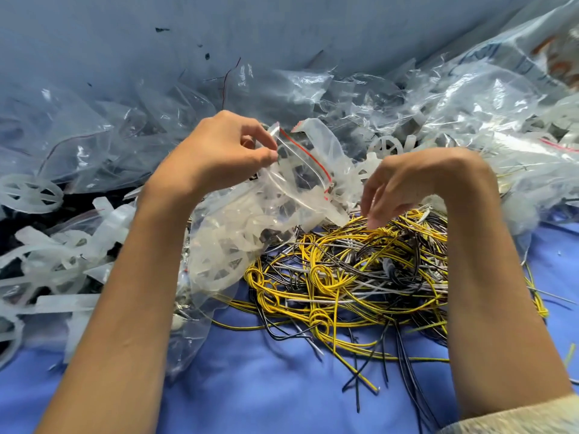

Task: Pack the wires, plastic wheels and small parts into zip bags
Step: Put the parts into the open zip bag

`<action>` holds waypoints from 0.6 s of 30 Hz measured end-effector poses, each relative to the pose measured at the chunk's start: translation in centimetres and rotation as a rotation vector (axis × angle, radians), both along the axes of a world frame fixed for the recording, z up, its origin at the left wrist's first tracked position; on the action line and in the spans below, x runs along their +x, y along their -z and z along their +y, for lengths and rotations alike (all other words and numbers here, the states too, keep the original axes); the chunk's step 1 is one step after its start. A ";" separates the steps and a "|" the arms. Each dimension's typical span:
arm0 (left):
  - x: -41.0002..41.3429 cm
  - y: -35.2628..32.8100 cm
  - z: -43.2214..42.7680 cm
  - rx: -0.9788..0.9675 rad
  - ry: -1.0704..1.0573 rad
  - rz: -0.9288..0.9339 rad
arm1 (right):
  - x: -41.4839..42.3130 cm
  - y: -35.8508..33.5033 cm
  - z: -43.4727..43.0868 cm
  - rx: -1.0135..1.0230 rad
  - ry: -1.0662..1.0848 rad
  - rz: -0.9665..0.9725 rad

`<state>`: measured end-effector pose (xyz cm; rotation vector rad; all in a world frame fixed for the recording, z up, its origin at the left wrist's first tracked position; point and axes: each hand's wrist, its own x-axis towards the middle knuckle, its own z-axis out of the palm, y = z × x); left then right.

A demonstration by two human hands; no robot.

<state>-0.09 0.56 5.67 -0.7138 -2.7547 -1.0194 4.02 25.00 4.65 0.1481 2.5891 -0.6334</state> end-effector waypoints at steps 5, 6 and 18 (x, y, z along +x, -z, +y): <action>0.1 0.1 0.3 -0.001 -0.005 -0.001 | -0.1 1.3 0.8 0.096 0.011 -0.081; 0.1 0.1 0.3 -0.002 -0.005 0.000 | -0.2 1.4 0.8 0.109 0.010 -0.088; 0.3 -0.2 0.3 -0.001 0.029 0.051 | 0.4 -0.5 0.6 -0.215 -0.122 0.350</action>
